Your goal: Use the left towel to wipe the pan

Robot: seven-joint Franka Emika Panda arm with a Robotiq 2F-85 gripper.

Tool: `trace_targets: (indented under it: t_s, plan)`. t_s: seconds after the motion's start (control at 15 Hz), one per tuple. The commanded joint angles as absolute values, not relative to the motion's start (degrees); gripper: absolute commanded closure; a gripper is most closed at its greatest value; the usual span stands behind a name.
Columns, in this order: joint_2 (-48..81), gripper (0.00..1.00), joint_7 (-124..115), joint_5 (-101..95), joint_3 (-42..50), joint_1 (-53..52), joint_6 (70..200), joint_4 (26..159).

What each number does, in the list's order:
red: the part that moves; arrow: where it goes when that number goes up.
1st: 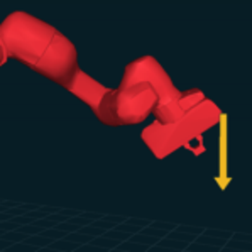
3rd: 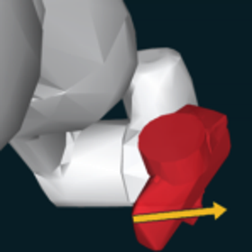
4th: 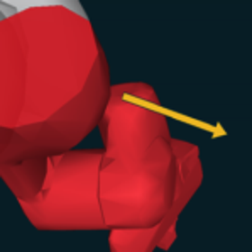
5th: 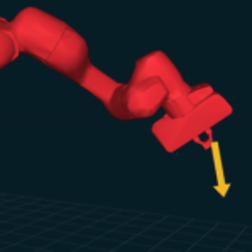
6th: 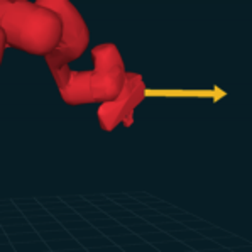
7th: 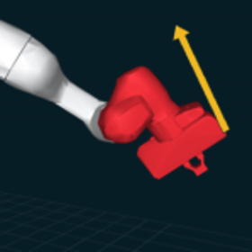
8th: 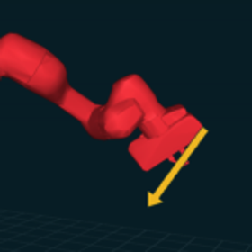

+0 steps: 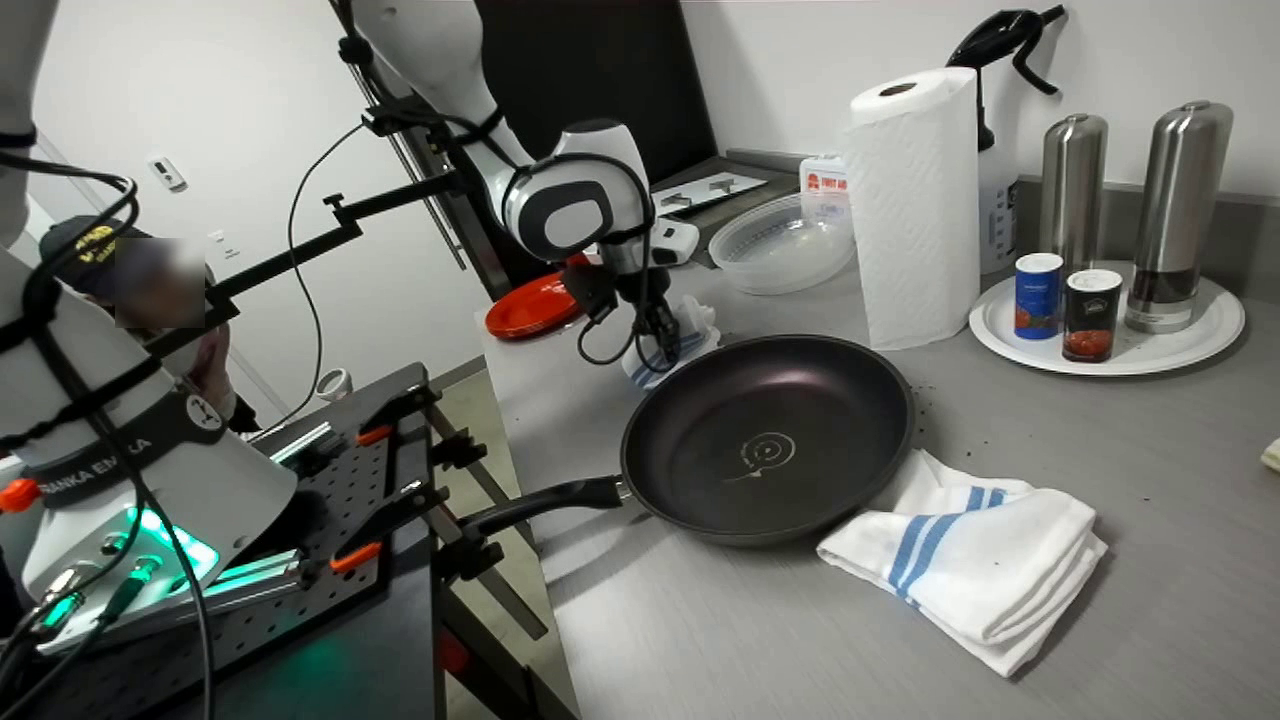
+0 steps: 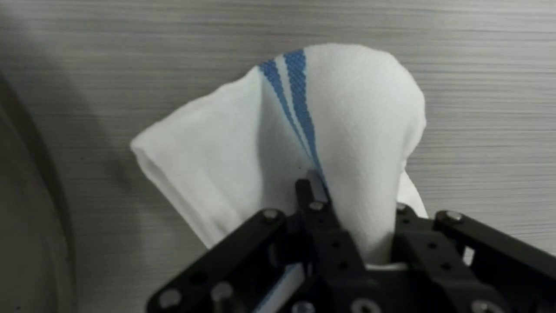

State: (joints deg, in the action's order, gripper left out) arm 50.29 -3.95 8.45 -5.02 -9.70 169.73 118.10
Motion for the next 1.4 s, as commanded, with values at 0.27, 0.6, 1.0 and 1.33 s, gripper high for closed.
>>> trace_targets:
  t_s: [0.27, 0.6, 1.0, 1.33]
  plan:
    - [46.5, 0.96, -5.3, 7.8, -6.3, -8.6, 166.4, 119.5]
    - [38.1, 0.96, -4.5, 9.0, -9.2, -5.6, 159.8, 122.0]
    - [26.0, 0.96, -2.9, 9.8, -9.9, -2.8, 150.9, 123.0]
    - [17.9, 0.96, 1.4, 9.9, -7.4, 1.1, 141.0, 121.5]
